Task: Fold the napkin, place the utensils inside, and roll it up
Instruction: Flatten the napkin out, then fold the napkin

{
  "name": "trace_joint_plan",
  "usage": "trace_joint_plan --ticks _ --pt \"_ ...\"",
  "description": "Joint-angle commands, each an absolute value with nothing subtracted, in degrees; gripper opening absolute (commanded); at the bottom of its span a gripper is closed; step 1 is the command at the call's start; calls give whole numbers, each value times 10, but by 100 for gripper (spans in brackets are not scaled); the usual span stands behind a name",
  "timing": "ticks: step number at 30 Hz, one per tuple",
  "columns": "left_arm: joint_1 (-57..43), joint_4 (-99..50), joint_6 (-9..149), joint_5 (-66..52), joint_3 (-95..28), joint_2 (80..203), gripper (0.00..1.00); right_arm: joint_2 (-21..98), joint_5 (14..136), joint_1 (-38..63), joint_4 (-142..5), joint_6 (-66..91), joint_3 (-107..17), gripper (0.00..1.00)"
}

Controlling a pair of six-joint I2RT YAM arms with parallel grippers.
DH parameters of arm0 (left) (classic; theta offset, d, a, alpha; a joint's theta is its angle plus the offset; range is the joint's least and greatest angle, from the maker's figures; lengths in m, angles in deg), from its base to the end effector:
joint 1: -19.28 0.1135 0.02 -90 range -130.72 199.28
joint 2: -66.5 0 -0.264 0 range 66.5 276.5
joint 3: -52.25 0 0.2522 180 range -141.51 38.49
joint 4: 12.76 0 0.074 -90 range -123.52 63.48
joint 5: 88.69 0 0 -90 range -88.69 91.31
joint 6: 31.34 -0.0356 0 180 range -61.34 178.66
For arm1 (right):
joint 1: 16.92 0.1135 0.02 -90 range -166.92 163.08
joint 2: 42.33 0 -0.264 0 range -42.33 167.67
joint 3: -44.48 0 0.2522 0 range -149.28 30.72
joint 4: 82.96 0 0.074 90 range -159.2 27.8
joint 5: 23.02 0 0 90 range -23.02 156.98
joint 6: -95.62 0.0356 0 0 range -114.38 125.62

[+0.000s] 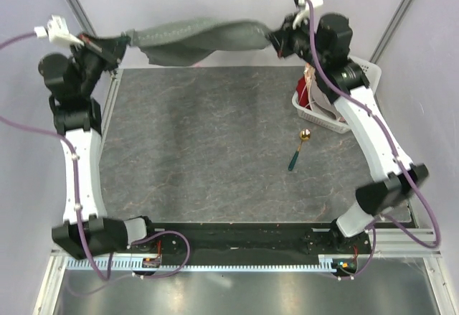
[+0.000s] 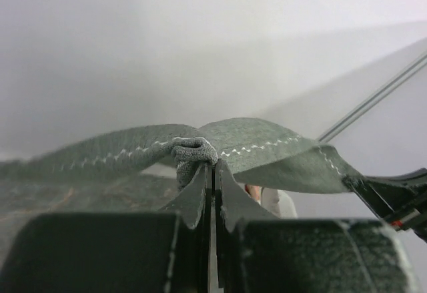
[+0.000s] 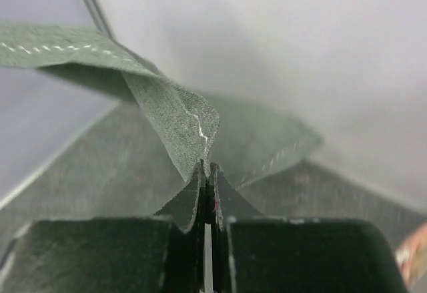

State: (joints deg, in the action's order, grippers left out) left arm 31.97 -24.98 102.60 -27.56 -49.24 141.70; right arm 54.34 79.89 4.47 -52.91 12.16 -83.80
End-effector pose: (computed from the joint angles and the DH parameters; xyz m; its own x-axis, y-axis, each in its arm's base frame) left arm 0.2776 0.0449 0.5060 -0.0128 -0.6258 -0.7799 0.3550 0.7263 -0.5886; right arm 0.3454 0.1438 0.5109 -0.0390 0.1040 -0.9938 -0.5627 0.8196 0.1078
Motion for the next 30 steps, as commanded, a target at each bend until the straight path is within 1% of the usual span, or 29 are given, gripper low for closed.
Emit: trace_joint_plan --ticks 1,2,3,4,5,6,7,8,9,10,11,12,13,14,16,19,20,23,26,30 --pt "324 -303 970 -258 -310 1287 2 405 812 44 -565 110 -609 0" --pt "323 -320 977 -238 -269 1259 2 385 815 44 -565 113 -564 0" --pt "324 -348 983 -222 -228 1198 2 365 818 44 -565 119 -521 0" --pt "324 -401 989 -201 -149 1167 2 329 820 49 -566 126 -436 0" --pt "324 -430 997 -160 -111 1137 2 313 821 51 -566 146 -395 0" --pt "324 -454 1001 -142 -74 1065 6 297 821 54 -566 158 -318 0" --pt "324 -491 1008 -125 -10 1029 16 270 822 61 -566 167 -285 6" --pt "324 -504 1024 -106 17 990 49 255 822 65 -567 190 -251 18" --pt "323 -516 1032 -100 38 959 66 244 823 68 -567 200 -198 32" --pt "322 -538 1034 -97 52 926 81 223 824 71 -563 209 -178 42" --pt "318 -574 1020 -91 49 927 95 212 813 73 -545 216 -163 65" --pt "317 -587 1014 -89 46 930 97 201 804 73 -532 222 -146 72" --pt "317 -591 1010 -86 37 936 98 177 796 74 -518 223 -142 80" --pt "317 -588 1008 -89 31 944 98 166 788 73 -493 222 -140 84" --pt "317 -569 1008 -92 11 954 98 140 760 74 -470 217 -154 88" --pt "316 -539 964 -99 -30 1004 99 140 749 74 -442 208 -188 89" --pt "316 -537 951 -114 -43 1047 99 144 750 74 -438 207 -195 89" --pt "317 -537 911 -151 -86 1123 99 175 755 73 -442 210 -218 89" --pt "316 -529 898 -172 -101 1156 98 206 738 73 -451 238 -226 89" --pt "299 -515 874 -171 -108 1187 96 223 720 74 -463 278 -201 89"
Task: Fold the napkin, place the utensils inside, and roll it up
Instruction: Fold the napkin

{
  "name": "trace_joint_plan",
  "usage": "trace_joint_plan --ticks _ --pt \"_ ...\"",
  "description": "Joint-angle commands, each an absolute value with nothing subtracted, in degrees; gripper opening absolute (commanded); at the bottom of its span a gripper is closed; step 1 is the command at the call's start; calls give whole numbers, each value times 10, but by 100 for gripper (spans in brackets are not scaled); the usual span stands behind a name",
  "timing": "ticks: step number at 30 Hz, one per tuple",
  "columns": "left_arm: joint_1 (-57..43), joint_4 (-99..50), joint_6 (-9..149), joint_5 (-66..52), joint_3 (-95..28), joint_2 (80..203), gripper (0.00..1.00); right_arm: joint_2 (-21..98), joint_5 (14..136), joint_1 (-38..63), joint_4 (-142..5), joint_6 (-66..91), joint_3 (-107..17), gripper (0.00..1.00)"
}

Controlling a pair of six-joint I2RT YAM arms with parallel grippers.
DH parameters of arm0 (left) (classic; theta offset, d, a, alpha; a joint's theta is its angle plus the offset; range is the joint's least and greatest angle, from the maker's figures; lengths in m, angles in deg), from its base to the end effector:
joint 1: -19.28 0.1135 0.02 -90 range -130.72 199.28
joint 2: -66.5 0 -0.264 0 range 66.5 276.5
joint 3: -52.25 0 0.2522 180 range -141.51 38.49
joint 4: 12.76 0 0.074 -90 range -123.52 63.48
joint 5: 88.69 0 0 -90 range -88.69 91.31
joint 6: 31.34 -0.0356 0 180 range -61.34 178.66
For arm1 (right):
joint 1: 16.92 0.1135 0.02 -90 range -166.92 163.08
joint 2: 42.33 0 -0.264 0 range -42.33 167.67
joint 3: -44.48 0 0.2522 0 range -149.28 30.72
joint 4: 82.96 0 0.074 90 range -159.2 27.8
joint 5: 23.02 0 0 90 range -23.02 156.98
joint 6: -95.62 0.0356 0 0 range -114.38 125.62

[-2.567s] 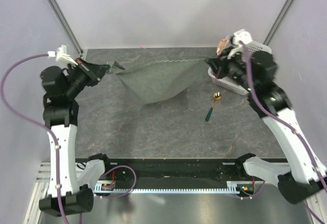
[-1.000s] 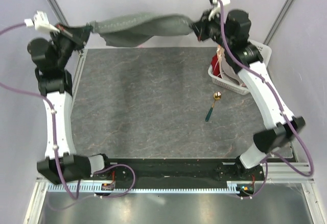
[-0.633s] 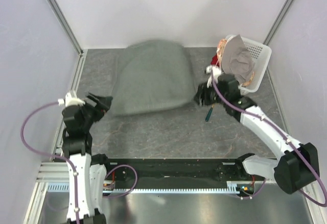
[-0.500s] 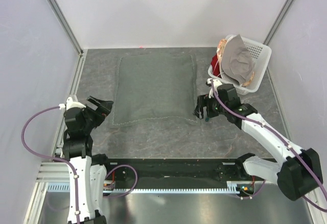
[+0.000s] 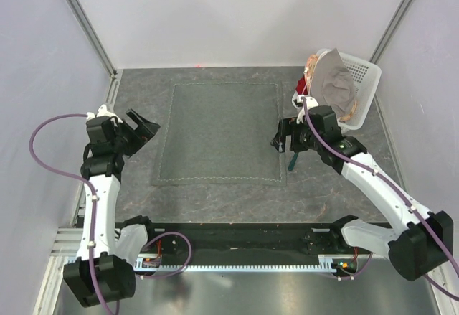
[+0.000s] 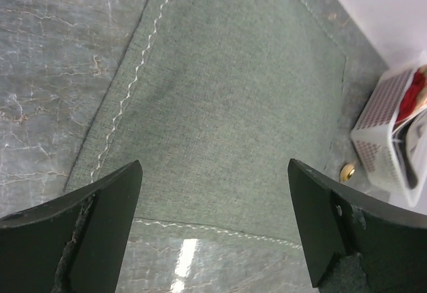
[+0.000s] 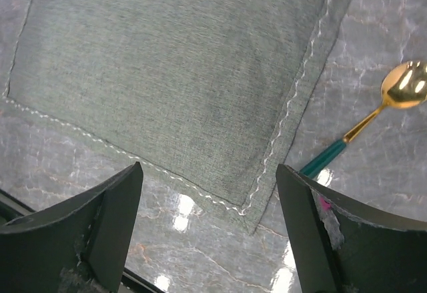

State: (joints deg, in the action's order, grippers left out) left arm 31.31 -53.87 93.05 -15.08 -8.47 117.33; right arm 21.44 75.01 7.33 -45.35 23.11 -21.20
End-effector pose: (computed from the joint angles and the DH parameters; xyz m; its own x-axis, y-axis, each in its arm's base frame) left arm 0.1920 0.0306 0.3054 -0.4387 -0.6475 -0.6231 -0.2566 0.7548 -0.6037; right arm 0.2205 0.1048 0.2950 -0.6608 0.0287 -0.7500 -0.3266 0.8887 0.3218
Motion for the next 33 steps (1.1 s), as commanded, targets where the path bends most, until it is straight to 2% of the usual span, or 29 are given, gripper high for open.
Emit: trace_joint_plan --ticks 1,6,10,14,15,24,33 --pt "283 -515 861 -160 -112 1195 96 224 713 74 -463 286 -195 89" --pt "203 -524 815 -85 -157 1248 96 235 690 74 -450 323 -139 89" --pt "96 -539 755 55 -225 1330 96 246 689 74 -431 345 -107 85" --pt "90 -538 726 48 -284 1388 97 261 692 73 -423 364 -79 76" --pt "90 -536 719 49 -294 1395 97 267 699 73 -423 368 -77 69" --pt "90 -518 711 24 -248 1381 98 299 731 75 -458 416 -43 53" --pt "90 -514 713 1 -241 1373 98 325 732 79 -478 430 -33 53"
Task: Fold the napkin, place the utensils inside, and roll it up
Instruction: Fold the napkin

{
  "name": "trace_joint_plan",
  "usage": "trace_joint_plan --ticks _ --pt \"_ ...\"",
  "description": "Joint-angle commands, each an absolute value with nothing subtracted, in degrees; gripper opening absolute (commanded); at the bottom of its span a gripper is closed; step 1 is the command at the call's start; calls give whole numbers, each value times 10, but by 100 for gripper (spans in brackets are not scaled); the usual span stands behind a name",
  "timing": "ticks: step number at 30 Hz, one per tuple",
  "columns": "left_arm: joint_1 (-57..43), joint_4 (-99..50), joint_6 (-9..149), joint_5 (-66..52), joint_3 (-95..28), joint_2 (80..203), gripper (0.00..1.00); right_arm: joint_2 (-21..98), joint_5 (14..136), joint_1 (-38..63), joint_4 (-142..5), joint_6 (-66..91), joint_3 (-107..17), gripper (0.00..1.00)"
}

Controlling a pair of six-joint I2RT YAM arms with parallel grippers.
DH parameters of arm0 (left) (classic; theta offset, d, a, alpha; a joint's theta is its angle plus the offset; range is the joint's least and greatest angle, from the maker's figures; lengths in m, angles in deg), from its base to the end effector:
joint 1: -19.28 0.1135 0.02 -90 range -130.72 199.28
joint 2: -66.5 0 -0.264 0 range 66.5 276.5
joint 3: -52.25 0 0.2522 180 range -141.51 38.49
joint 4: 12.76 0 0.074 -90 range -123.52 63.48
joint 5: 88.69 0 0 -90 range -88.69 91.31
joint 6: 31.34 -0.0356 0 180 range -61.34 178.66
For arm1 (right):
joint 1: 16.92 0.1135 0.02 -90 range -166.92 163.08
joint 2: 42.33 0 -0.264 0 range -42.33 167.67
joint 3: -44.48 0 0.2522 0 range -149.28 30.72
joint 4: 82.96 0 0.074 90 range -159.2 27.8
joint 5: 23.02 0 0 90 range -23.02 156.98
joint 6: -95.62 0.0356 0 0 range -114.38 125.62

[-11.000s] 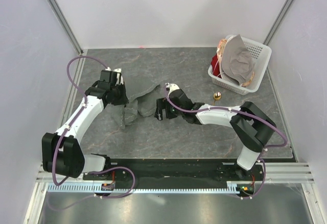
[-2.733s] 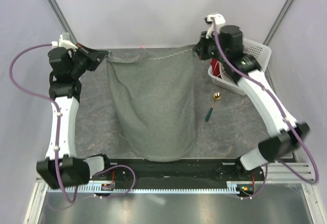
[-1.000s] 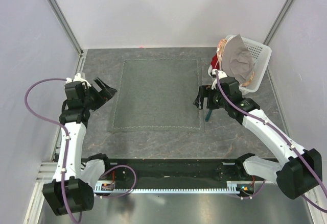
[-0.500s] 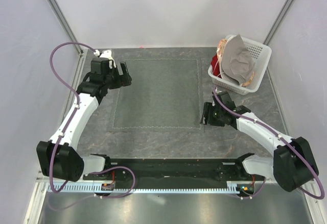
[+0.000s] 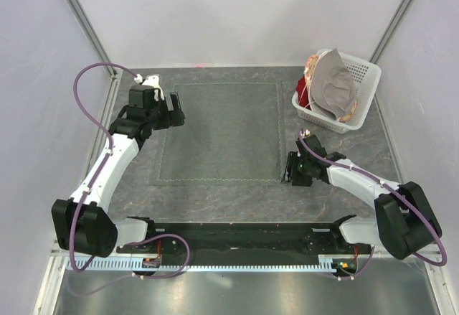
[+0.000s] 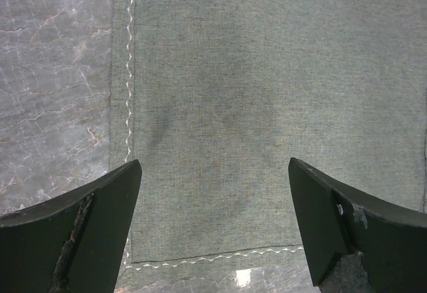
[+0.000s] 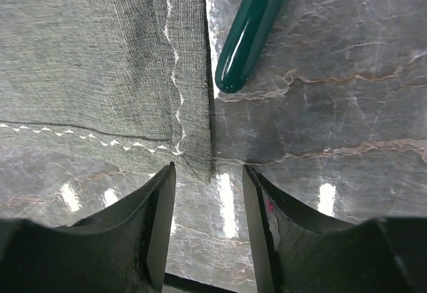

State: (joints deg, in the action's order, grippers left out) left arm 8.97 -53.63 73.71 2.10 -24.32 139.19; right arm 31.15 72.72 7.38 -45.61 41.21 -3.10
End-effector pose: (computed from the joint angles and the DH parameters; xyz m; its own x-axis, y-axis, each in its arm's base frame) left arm 0.2762 -0.0497 0.3167 -0.6153 -0.1520 -0.7735 0.0086 0.9799 -0.1994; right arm 0.2000 0.0942 0.1587 -0.9240 0.2181 -0.3140 0.1073 0.9362 0.3346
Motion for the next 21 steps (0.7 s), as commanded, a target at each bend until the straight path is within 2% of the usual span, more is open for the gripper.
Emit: trace_joint_plan --ticks 1,6,10,16,21 --pt "90 -515 714 -1 -241 1371 98 328 734 80 -482 431 -35 52" --pt "90 -514 714 -3 -238 1366 98 347 741 89 -492 435 -36 51" --pt "90 -513 715 -5 -238 1362 98 349 742 98 -492 436 -35 45" --pt "90 -514 716 -8 -238 1359 98 355 739 106 -489 431 -36 23" --pt "90 -513 717 -12 -238 1360 98 354 728 113 -464 423 -52 0"
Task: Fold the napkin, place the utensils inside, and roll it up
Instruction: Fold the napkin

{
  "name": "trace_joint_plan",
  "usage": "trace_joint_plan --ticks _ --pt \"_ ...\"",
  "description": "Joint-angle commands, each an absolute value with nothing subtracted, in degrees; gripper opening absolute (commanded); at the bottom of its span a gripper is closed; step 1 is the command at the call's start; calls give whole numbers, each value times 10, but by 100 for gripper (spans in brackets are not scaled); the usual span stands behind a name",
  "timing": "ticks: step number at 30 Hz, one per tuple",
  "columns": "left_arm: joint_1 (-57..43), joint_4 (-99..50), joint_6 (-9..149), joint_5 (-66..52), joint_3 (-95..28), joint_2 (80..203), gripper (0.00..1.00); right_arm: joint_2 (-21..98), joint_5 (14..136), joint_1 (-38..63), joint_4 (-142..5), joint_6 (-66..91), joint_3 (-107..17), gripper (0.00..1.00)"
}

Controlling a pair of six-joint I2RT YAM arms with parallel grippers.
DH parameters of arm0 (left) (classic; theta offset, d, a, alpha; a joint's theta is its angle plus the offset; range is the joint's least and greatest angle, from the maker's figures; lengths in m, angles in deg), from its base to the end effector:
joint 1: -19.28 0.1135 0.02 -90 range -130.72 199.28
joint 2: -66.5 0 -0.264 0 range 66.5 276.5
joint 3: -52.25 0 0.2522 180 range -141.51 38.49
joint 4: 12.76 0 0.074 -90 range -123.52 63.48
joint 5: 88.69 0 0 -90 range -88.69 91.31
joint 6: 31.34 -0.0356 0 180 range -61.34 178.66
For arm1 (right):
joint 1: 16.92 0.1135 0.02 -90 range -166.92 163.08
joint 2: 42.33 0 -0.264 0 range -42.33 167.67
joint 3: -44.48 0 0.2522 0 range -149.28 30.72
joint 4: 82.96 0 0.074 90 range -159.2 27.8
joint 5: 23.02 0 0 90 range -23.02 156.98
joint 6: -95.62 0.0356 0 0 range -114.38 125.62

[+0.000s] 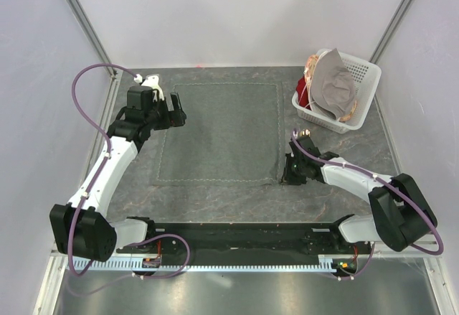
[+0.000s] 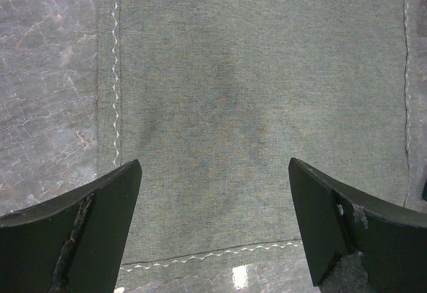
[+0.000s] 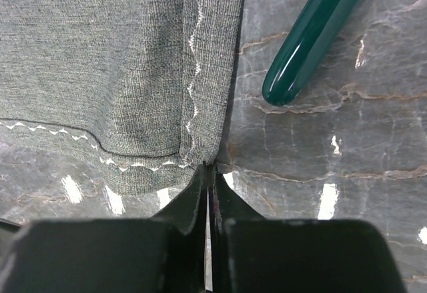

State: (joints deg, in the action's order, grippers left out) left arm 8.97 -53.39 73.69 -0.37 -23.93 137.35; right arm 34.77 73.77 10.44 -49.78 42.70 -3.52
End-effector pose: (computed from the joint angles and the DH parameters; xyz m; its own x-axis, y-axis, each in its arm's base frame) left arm 0.2693 -0.0501 0.3230 -0.6016 -0.1540 -0.7838 0.0481 0.9725 -0.2280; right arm 0.2044 0.1105 0.1514 -0.9318 0.1919 -0.3080 0.0710 0.9287 0.3640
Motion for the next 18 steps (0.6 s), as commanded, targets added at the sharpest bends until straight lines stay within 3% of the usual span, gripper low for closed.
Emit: trace_joint_plan --ticks 1,12,18 --pt "90 -513 717 -12 -238 1360 98 349 726 113 -460 421 -60 0" --pt "91 -513 718 -26 -238 1363 98 352 694 152 -433 435 -179 0" --pt "91 -511 718 -35 -237 1366 98 475 702 173 -472 420 -305 0"
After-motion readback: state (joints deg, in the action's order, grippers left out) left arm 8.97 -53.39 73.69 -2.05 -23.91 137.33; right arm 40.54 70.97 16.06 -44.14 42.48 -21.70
